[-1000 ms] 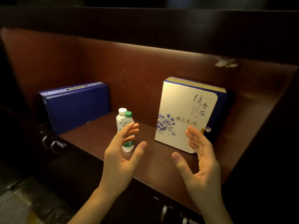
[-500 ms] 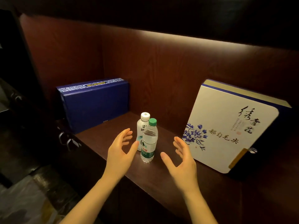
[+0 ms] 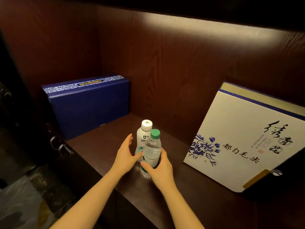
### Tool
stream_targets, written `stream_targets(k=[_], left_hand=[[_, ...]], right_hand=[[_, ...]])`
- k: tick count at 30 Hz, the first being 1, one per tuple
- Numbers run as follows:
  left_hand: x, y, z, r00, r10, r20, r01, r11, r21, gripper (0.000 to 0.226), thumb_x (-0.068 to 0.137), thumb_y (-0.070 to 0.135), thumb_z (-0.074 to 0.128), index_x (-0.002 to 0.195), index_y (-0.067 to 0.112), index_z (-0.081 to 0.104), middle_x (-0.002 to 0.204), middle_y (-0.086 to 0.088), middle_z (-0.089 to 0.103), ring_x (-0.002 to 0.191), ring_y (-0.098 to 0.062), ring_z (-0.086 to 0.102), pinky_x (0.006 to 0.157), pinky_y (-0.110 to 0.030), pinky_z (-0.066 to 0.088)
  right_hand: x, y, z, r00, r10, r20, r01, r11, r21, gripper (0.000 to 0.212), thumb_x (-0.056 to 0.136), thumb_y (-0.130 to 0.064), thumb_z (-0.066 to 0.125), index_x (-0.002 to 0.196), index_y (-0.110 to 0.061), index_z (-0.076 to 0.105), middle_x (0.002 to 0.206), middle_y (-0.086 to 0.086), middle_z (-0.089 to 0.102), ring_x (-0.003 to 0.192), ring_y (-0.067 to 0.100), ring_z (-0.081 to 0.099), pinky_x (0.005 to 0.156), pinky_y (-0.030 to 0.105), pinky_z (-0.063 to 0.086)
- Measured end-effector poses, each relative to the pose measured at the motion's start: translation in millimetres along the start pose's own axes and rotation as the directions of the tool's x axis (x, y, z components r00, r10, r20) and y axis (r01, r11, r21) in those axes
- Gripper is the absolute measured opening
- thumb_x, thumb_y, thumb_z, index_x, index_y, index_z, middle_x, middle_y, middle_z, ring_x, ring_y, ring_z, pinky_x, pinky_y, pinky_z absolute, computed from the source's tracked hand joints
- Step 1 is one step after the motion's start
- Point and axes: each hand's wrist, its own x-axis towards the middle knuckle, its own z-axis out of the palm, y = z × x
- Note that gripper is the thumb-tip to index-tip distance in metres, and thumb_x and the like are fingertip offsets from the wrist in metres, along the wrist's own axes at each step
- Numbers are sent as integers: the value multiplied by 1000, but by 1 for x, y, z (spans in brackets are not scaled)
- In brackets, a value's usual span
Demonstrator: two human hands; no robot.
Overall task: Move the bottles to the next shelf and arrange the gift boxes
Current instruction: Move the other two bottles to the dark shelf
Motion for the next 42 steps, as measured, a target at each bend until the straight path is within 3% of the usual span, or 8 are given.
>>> stream_targets(k=[2,7,11,16,25,30,34,42], left_hand=[[6,-4,3,1000,8,28,-8,1000,-9,98,82,35,81,159,21,22,160,-1,37,145,-17,37,117,-40,34],[17,-11,4,990,69,119,-63,997,-51,83,83,38,79,153,31,35,146,11,54,133,-6,51,106,-28,44],[25,-16,4,974,86,208,-74,995,-68,61,83,34,78,138,33,52,130,13,65,121,0,60,103,-33,51],[22,-21,2,984,83,160,-70,994,-84,57,79,28,84,128,33,57,121,14,69,113,-1,65,95,-28,54],[-31,-20,-29,980,153,130,-157,987,17,60,76,28,86,128,34,57,111,32,61,101,27,53,78,2,42],[-60,-2,-45,971,200,134,-199,980,-25,66,74,31,88,133,28,59,122,18,67,113,3,61,90,-14,48],[-81,25,-46,956,257,139,-243,964,-108,64,71,33,89,128,34,61,117,21,69,111,6,62,89,-14,49],[-119,79,-20,879,419,229,-350,891,-289,60,69,24,90,124,23,67,112,22,73,105,0,68,86,-13,52]], right_hand=[[4,0,7,1000,14,-11,-14,1000,12,83,73,-36,88,144,-27,47,133,-12,62,121,4,60,99,23,52],[6,0,15,997,46,-62,-45,999,18,72,73,-33,89,136,-25,54,121,-16,66,111,-1,63,84,3,47],[4,1,17,993,44,-105,-44,999,4,65,71,-36,89,128,-32,58,116,-21,66,109,-7,62,85,6,48],[-1,3,16,983,75,-169,-71,997,31,59,68,-35,90,120,-32,62,107,-21,69,103,-10,64,87,12,52],[-56,-6,11,969,89,-230,-74,995,73,64,66,-38,90,115,-51,51,106,-26,70,102,-15,62,82,6,50],[-94,-20,-6,945,37,-324,-17,998,64,63,61,-48,87,115,-54,53,108,-44,63,102,-16,62,80,4,49],[-122,-32,-29,898,9,-439,26,997,74,70,60,-49,88,123,-36,61,109,-35,67,102,-8,67,85,16,56],[-200,-60,-83,784,-36,-619,45,999,-1,63,62,-46,90,119,-34,66,103,-23,75,95,-4,72,78,15,57]])
